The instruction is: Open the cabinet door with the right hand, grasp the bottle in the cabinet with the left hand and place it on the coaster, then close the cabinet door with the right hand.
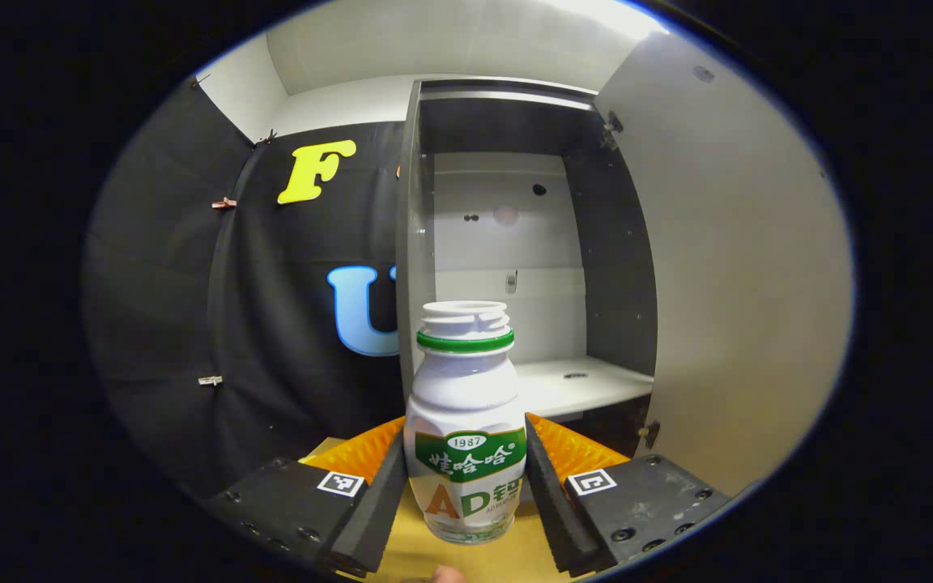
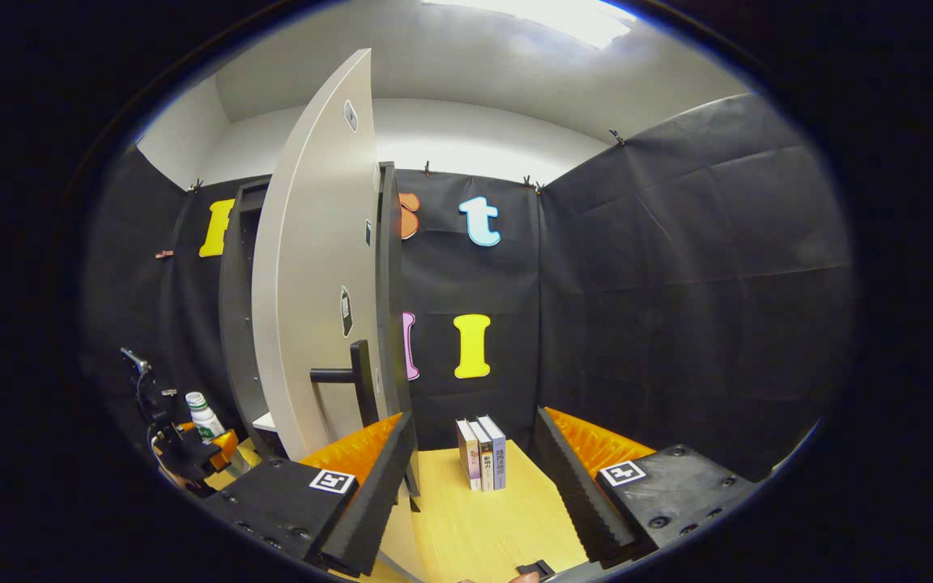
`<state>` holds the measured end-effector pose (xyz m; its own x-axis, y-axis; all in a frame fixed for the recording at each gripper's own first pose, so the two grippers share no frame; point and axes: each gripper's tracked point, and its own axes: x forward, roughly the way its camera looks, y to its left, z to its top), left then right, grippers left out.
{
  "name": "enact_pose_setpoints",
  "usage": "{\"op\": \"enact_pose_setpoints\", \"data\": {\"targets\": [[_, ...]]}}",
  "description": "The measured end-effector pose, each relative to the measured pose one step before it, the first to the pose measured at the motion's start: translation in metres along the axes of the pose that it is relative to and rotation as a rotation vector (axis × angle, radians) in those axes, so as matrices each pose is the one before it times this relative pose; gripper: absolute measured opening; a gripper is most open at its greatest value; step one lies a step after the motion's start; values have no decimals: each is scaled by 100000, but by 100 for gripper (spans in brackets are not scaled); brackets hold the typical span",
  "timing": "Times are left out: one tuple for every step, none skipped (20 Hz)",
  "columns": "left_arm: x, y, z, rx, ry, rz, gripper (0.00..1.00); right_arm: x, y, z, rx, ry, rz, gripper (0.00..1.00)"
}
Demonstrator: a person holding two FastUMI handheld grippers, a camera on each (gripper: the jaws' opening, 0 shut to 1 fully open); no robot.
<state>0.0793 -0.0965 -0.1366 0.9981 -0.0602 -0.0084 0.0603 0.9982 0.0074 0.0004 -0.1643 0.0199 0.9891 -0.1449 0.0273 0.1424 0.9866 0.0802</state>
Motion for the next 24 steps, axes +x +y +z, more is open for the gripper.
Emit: {"op": "enact_pose_setpoints", "data": {"targets": [[-831,269,-1023,-668,-710,-147,77,42,-22,137,-190,-78,-618,94],[-685,81,-923,-1178,-1672,-699,76,-67,70,150,-469,-246,-465,94],[-617,31,-1039,-329,-428,-527,76,-8,-29,135,-864,-259,-818,94],[-640,316,-1533,276,635,-161,77,-13,-93,68,-683,-150,-1102,94],[-607,372,-1434,994,1282,434,76,14,-11,86,51,227,-931,94],[-496,282,-1397,852,1118,359,76,-16,-61,150,517,37,-952,94],[-378,118,-1344,373,1028,-456,76,-44,2,175,655,-31,-796,94],[-323,31,-1469,145,1276,-289,76,-80,-40,199,328,-132,-920,94],[-393,173,-1331,-23,531,-225,76,-133,-20,218,-326,-259,-789,94],[-263,417,-1061,-30,-458,290,76,-45,36,29,-996,-107,-900,94],[-107,121,-1120,626,517,-291,77,-75,-19,117,-1319,-282,-862,94],[-11,327,-1394,819,1386,11,76,-35,3,214,-1132,-605,-687,93],[-47,282,-1109,67,852,-190,77,44,126,232,-710,-552,-663,94],[54,115,-1120,-697,1237,-1010,77,-58,126,115,-191,-117,-500,94],[126,44,-1006,-1324,1275,-1144,77,-69,157,-28,-249,375,-317,94],[29,139,-947,-745,1048,-488,76,-50,13,-111,-602,708,-71,94],[26,294,-829,-12,607,211,77,-43,9,-283,-873,1149,-43,93],[86,354,-630,-81,-174,539,77,-207,-22,-117,-1239,778,-76,93],[14,321,-733,-344,-216,-150,77,14,-29,85,-919,224,-166,93],[124,-87,-687,-152,-166,-1033,77,-31,150,300,-445,-473,-230,93],[90,63,-697,-92,21,-700,77,147,-54,147,500,-62,-693,93],[113,40,-601,-799,67,-732,77,109,-93,115,1098,198,-702,93],[20,113,-417,-1319,130,-497,76,123,-127,-188,1233,871,-634,93],[38,-208,-326,-664,45,-672,77,88,-153,-157,1171,921,-699,93]]}}
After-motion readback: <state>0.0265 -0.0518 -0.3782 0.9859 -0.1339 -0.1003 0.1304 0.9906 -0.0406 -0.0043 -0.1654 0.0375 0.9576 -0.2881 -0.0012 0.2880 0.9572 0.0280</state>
